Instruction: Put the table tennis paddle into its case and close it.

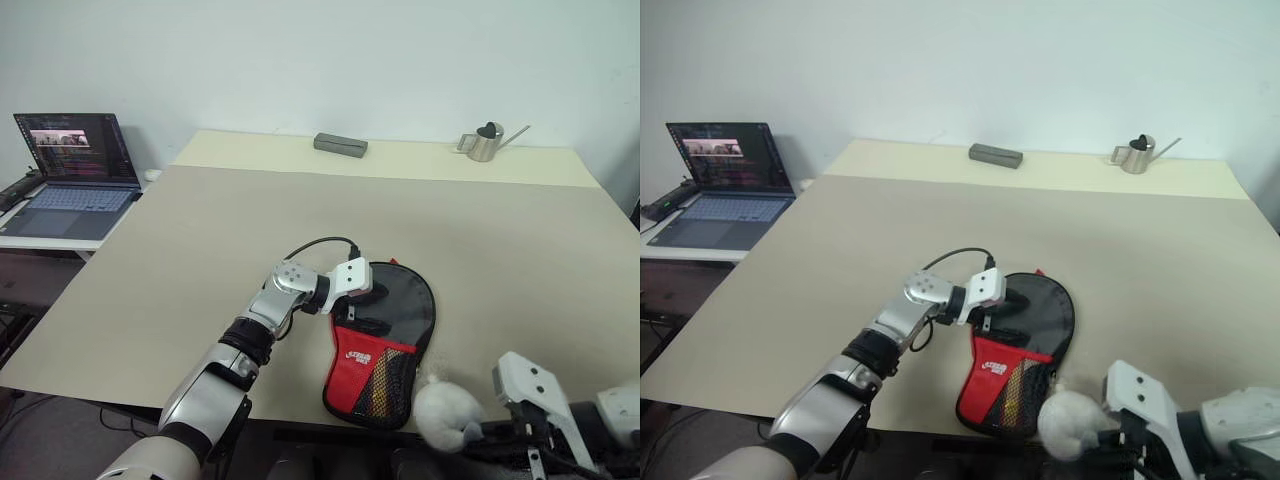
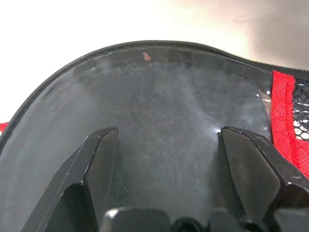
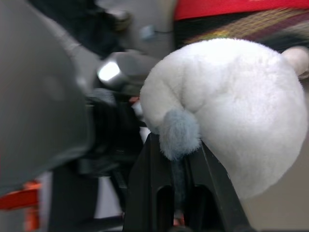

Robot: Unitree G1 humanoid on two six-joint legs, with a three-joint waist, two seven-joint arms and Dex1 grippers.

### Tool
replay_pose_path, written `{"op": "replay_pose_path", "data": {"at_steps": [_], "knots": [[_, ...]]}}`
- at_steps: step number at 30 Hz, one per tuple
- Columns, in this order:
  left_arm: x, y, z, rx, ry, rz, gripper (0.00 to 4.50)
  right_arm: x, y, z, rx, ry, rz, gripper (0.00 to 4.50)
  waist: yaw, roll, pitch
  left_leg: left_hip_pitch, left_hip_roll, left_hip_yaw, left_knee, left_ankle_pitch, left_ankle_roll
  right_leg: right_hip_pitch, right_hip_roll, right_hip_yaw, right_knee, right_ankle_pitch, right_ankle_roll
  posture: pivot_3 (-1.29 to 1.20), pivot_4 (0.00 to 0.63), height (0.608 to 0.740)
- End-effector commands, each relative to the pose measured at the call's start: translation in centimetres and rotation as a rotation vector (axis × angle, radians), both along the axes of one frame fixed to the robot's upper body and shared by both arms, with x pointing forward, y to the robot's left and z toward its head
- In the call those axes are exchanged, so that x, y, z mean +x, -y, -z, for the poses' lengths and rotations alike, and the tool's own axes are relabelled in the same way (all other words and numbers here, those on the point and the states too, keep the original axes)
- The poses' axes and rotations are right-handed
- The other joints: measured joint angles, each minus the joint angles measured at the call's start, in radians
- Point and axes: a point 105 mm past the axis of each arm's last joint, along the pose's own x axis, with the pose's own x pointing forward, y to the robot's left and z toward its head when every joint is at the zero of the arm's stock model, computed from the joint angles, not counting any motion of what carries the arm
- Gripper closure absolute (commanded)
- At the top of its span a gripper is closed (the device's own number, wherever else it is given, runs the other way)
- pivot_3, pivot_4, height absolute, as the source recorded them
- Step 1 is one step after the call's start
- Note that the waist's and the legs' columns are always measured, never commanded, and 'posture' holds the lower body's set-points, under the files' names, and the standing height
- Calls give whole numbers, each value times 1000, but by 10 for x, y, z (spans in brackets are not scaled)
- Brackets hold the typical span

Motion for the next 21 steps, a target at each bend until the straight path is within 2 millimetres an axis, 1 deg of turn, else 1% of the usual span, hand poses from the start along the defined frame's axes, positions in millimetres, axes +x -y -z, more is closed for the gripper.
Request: {"op": "replay_pose_path", "data": {"at_steps": [1, 6, 10, 14, 17, 19, 21], "knots": [[-15, -18, 51, 185, -107, -6, 757, -22, -13, -2, 43, -81, -104, 4480, -1, -1, 0, 1, 0, 0, 0, 0, 0, 1, 0, 0, 0, 0, 0, 0, 150, 740], [-15, -16, 51, 183, -107, -3, 757, -33, -18, -3, 68, -140, -147, 4480, -2, -3, 1, 5, 1, 1, 0, 0, 0, 6, -2, 1, -1, -1, 2, 0, 150, 740], [-16, -15, 52, 182, -108, -3, 757, -35, -23, -6, 100, -144, -162, 4480, -2, -5, 2, 8, 1, 1, 0, 0, 0, 8, -4, 1, -2, -1, 3, 0, 150, 740], [-16, -13, 52, 178, -109, -2, 757, -31, -26, -5, 88, -108, -157, 4480, -2, -5, 2, 8, 0, 1, 0, 0, 0, 8, -5, 1, -2, -1, 3, 0, 150, 740], [-17, -11, 51, 166, -108, 1, 757, -21, -24, -1, 44, -46, -122, 4480, -2, -5, 2, 8, 0, 1, 0, 0, 0, 8, -5, 0, -2, -1, 3, 0, 150, 740], [-16, -10, 50, 158, -108, -1, 757, -15, -22, -3, 39, -29, -100, 4480, -1, -5, 2, 8, 0, 1, 0, 0, 0, 8, -6, 0, -2, -1, 3, 0, 150, 740], [-15, -9, 49, 155, -105, -6, 757, -10, -17, -5, 24, -16, -84, 3925, -1, -6, 2, 8, 0, 1, 0, 0, 0, 8, -6, 0, -2, -1, 3, 0, 150, 740]]}}
